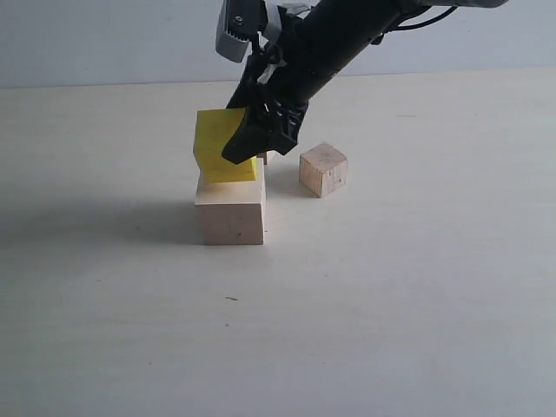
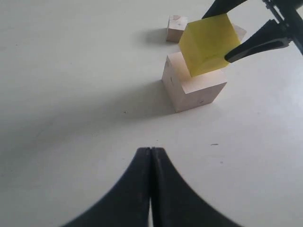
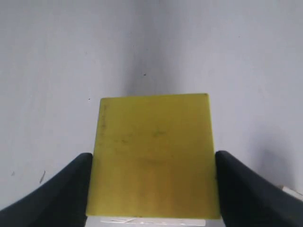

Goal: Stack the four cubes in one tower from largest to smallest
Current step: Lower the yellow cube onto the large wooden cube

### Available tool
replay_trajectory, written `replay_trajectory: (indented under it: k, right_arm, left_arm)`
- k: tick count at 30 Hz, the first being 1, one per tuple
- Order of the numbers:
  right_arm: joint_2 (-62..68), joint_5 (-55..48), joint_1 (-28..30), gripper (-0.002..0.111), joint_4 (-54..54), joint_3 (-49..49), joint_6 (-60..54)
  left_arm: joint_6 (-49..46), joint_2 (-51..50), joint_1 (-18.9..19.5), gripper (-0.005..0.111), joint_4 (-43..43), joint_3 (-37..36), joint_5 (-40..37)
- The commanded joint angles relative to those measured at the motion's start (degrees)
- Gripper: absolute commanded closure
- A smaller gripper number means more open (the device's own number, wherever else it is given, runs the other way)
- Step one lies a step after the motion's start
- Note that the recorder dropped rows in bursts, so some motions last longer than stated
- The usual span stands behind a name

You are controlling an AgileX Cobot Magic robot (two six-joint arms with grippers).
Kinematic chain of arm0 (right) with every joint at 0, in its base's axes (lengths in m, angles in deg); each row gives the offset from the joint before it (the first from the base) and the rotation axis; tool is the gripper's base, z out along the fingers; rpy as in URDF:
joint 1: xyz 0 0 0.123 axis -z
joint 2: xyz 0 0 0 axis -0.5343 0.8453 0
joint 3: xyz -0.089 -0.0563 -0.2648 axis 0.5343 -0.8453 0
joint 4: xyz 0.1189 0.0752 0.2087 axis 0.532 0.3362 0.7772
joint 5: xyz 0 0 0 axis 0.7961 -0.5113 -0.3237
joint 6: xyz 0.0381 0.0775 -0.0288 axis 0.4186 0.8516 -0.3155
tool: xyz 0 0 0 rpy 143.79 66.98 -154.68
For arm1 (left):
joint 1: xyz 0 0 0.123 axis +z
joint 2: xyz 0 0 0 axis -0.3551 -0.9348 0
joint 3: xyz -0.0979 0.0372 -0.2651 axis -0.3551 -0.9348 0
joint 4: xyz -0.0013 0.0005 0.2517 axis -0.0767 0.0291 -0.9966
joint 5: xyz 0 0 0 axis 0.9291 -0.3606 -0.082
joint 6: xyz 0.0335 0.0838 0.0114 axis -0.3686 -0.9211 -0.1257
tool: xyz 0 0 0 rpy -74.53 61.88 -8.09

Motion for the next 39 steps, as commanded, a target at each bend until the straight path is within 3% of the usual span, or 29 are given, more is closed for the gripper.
replay_trajectory:
  k: [1,39]
  right_arm:
    - [-0.25,-0.4,0.32,0.108,0.68,0.55,-0.53]
    - [0.86,-0.1,0.32,0.108,1.51,0.55,-0.78]
  left_arm:
    - [-0.06,-0.01,0.1,0.107,0.41,-0.19,-0.2]
    - [-0.05,-0.01,0.1,0.107,0.31,-0.19,-0.46]
